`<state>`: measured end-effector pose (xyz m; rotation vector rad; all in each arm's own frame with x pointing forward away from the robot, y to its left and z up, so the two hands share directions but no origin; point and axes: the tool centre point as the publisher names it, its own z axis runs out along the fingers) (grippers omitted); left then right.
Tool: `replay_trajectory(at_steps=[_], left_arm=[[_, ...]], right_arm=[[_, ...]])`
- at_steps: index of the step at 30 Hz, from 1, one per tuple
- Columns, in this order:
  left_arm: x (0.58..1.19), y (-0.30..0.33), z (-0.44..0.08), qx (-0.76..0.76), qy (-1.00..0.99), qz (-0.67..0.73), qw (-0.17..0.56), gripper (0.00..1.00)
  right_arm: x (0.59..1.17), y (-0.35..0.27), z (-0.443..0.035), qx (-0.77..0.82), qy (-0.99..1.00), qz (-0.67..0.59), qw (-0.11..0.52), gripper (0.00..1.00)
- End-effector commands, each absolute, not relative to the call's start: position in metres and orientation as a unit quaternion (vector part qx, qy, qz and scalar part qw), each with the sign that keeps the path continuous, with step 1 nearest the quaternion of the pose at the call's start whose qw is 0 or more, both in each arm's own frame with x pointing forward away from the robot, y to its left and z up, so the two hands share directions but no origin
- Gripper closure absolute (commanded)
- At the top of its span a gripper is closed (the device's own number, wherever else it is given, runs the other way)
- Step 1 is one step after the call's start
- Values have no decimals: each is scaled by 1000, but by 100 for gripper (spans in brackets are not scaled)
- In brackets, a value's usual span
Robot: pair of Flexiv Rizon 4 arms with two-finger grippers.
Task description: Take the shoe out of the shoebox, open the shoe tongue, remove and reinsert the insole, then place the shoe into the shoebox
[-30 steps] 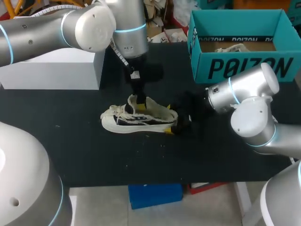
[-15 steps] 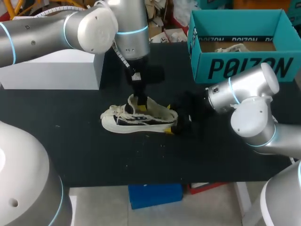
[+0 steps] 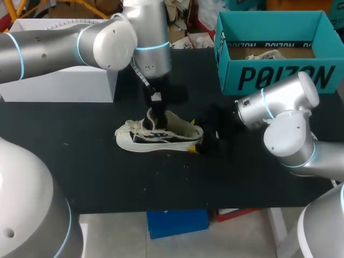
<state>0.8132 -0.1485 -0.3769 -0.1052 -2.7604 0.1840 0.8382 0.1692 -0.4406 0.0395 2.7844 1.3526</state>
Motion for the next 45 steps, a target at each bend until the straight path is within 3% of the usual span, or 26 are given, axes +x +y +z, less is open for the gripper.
replay_trajectory(at_steps=[1, 35, 36, 37, 42, 45], left_arm=[[814, -156, -389, -37, -980, 58, 189, 100], [796, -157, -424, -16, -981, 31, 190, 99], [797, -156, -423, -13, -982, 31, 187, 65], [797, -156, -422, -13, -982, 32, 185, 41], [797, -155, -420, -5, -987, 29, 160, 18], [795, -155, -421, 0, -989, 22, 146, 22]], right_arm=[[838, 170, -441, 14, 899, 436, 23, 100], [838, 170, -441, 14, 899, 436, 23, 100], [838, 170, -441, 14, 899, 436, 23, 100], [838, 170, -441, 14, 899, 436, 23, 100], [838, 170, -441, 14, 899, 436, 23, 100], [838, 170, -441, 14, 899, 436, 23, 100]])
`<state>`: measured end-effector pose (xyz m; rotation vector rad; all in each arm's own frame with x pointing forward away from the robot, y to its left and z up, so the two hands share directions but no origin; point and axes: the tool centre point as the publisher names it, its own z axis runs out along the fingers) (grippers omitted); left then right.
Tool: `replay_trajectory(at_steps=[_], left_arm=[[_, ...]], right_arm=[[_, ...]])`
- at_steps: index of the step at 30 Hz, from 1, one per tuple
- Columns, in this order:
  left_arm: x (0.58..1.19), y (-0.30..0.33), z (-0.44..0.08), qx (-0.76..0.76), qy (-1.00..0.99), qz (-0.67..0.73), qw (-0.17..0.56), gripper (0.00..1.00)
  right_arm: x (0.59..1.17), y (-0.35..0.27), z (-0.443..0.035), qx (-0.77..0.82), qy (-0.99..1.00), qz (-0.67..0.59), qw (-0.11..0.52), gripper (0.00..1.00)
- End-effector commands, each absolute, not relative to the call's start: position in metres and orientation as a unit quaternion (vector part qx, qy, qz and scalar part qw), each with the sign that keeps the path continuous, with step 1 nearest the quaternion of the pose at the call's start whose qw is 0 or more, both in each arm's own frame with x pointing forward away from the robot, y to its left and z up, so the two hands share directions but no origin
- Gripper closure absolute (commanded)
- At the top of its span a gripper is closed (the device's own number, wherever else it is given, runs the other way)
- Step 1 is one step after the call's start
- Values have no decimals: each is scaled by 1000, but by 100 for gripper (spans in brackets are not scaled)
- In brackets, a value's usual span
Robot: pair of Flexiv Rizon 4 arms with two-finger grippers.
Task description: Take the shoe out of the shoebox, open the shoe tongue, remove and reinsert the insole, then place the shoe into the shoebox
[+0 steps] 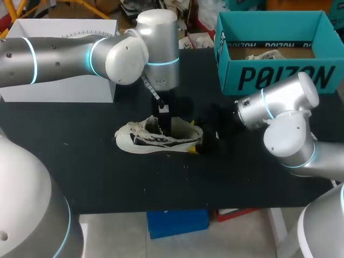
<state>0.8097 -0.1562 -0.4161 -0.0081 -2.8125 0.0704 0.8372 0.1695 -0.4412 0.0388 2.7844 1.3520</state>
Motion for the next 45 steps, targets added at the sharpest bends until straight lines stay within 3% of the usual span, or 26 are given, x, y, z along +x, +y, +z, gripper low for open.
replay_trajectory(at_steps=[1, 6, 15, 25, 31, 45], left_arm=[[794, -154, -422, 2, -990, 21, 142, 24], [793, -153, -428, 15, -994, -1, 113, 40], [795, -148, -434, 32, -997, -14, 73, 56], [805, -142, -441, 45, -998, -39, 11, 60], [806, -141, -443, 53, -993, -69, -76, 64], [809, -135, -448, 63, -983, -61, -161, 67]], right_arm=[[838, 170, -441, 14, 899, 436, 23, 100], [838, 170, -441, 14, 899, 436, 23, 100], [838, 170, -441, 14, 899, 436, 23, 100], [838, 170, -441, 14, 899, 436, 23, 100], [838, 170, -441, 14, 899, 436, 23, 100], [838, 170, -441, 14, 899, 436, 23, 100]])
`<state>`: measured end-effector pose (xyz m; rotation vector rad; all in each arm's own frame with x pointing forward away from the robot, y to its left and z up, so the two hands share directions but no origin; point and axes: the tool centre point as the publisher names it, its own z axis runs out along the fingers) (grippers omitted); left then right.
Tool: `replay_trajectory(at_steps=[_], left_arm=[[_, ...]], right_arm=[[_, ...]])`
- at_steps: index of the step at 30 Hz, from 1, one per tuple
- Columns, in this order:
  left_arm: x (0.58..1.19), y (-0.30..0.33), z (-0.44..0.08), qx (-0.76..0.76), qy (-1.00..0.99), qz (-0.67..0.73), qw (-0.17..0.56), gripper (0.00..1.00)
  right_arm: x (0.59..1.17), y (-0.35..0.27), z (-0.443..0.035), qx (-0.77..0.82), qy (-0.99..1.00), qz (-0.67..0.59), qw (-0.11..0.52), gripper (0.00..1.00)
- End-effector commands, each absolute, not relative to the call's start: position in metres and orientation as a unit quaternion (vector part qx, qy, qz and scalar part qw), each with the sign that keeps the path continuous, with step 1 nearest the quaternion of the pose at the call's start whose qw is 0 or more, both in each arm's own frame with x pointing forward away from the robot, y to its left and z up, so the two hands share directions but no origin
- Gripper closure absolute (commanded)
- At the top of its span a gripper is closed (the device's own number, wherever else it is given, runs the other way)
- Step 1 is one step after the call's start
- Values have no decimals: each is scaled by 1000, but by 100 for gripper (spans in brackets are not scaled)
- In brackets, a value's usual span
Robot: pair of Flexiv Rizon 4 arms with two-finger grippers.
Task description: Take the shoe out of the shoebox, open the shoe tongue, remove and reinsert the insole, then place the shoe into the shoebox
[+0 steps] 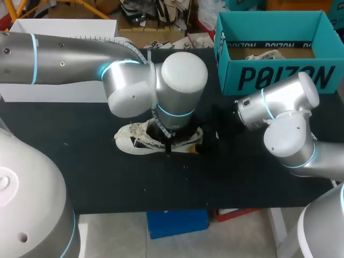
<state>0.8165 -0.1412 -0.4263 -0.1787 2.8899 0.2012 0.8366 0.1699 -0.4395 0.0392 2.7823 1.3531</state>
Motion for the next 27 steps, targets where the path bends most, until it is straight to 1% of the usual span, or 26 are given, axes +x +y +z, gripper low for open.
replay_trajectory(at_steps=[1, 2, 3, 5, 14, 16, 22, 27], left_arm=[[810, -134, -448, -64, 982, 60, 166, 64], [811, -134, -448, -65, 982, 58, 170, 62], [811, -133, -448, -66, 980, 56, 177, 62], [812, -133, -448, -67, 978, 53, 190, 67], [819, -132, -449, -70, 968, 34, 240, 68], [820, -132, -448, -71, 966, 24, 247, 70], [824, -133, -446, -74, 961, 6, 265, 69], [826, -135, -445, -75, 960, 0, 271, 73]], right_arm=[[838, 170, -441, 14, 899, 436, 23, 100], [838, 170, -441, 14, 899, 436, 23, 100], [838, 170, -441, 14, 899, 436, 23, 100], [838, 170, -441, 14, 899, 436, 23, 100], [838, 170, -441, 14, 899, 436, 23, 100], [838, 170, -441, 14, 899, 436, 23, 100], [838, 170, -441, 14, 899, 436, 23, 100], [838, 170, -441, 14, 899, 436, 23, 100]])
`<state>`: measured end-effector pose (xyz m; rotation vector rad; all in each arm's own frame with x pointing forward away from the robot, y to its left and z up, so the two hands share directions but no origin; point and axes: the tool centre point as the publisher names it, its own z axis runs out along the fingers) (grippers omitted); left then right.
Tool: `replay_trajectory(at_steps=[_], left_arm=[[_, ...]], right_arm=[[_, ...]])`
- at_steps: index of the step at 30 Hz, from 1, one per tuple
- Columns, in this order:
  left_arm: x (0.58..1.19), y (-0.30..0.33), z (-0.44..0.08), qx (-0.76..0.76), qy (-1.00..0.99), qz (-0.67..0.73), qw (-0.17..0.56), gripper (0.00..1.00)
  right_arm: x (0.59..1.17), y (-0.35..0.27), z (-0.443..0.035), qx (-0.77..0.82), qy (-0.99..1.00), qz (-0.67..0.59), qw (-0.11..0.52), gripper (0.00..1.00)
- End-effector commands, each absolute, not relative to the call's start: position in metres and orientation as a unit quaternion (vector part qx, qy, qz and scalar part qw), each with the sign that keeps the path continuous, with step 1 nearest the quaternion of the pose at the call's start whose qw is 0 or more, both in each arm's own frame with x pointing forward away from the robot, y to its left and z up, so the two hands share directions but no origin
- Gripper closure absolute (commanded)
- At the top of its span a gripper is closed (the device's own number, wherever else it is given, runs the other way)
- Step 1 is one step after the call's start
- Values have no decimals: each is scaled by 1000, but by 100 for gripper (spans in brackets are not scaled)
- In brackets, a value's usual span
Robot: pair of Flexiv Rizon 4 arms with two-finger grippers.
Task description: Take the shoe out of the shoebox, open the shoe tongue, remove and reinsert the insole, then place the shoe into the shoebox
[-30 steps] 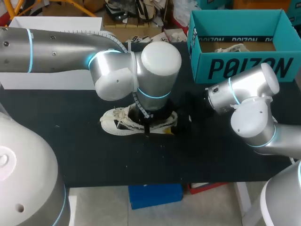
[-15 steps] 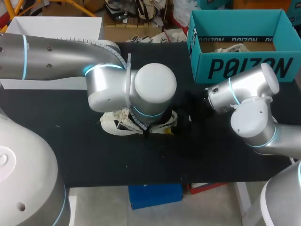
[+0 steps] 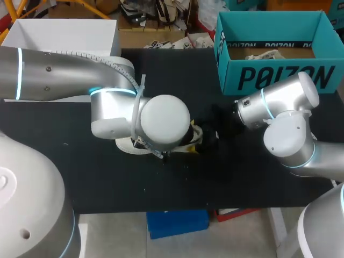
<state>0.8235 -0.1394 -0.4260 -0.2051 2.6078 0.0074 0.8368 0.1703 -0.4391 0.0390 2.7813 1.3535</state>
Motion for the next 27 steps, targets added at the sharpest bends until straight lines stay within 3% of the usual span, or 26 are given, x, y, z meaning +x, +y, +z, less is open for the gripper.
replay_trajectory(at_steps=[1, 2, 4, 27], left_arm=[[827, -135, -446, -75, 960, -1, 270, 75], [827, -136, -446, -73, 961, -2, 265, 78], [827, -137, -447, -69, 965, -2, 254, 100], [815, -136, -414, -69, 984, -87, 137, 100]], right_arm=[[838, 170, -441, 14, 899, 436, 23, 100], [838, 170, -441, 14, 899, 436, 23, 100], [838, 170, -441, 14, 899, 436, 23, 100], [838, 170, -441, 14, 899, 436, 23, 100]])
